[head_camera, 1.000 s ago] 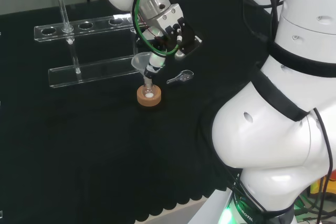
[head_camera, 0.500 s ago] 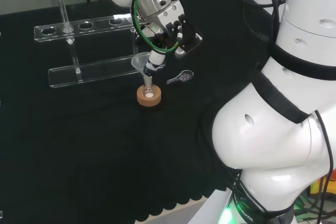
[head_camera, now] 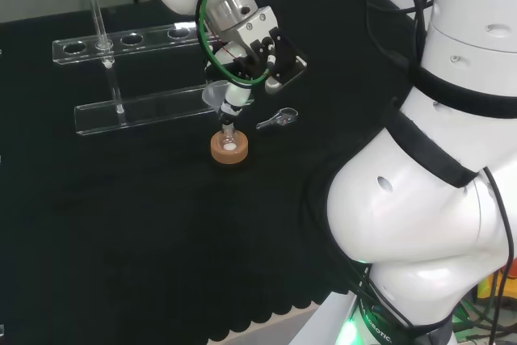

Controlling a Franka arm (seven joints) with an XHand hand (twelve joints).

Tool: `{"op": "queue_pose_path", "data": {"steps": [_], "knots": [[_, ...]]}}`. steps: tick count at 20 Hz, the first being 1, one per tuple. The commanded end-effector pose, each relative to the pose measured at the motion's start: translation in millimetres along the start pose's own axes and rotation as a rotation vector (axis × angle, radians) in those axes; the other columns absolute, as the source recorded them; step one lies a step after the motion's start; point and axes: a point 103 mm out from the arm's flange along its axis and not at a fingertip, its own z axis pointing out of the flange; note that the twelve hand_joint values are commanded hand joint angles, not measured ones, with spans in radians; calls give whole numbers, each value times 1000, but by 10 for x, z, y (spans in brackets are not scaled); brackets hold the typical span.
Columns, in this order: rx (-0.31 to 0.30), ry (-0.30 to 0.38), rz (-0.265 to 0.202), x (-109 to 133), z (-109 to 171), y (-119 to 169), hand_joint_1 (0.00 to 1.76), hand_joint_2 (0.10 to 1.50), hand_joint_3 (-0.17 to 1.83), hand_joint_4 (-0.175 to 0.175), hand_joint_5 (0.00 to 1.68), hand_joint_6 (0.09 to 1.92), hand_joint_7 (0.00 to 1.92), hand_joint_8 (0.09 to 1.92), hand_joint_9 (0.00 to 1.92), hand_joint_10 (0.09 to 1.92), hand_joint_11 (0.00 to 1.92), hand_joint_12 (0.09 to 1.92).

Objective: Remove the funnel from the round-bottom flask.

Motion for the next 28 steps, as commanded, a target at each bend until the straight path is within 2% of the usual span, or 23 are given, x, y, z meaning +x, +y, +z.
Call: {"op": "queue_pose_path", "data": {"steps": [1, 4, 15, 21, 28], "knots": [[1, -19, 3, 61, 20, 41, 607, 656, 321, -33, 84, 87, 19, 698, 280, 744, 366, 1360], [-16, -26, 6, 65, 29, 56, 627, 654, 320, -34, 85, 87, 18, 700, 279, 746, 367, 1361], [-15, -57, 14, 55, 50, 101, 683, 663, 332, -38, 140, 87, 48, 711, 324, 733, 373, 1353], [-28, -78, 27, 45, 47, 104, 733, 667, 393, -36, 307, 87, 223, 694, 509, 646, 384, 1339], [-83, -98, 42, 49, 15, 81, 791, 665, 469, -35, 468, 87, 426, 683, 697, 578, 435, 1307]]}}
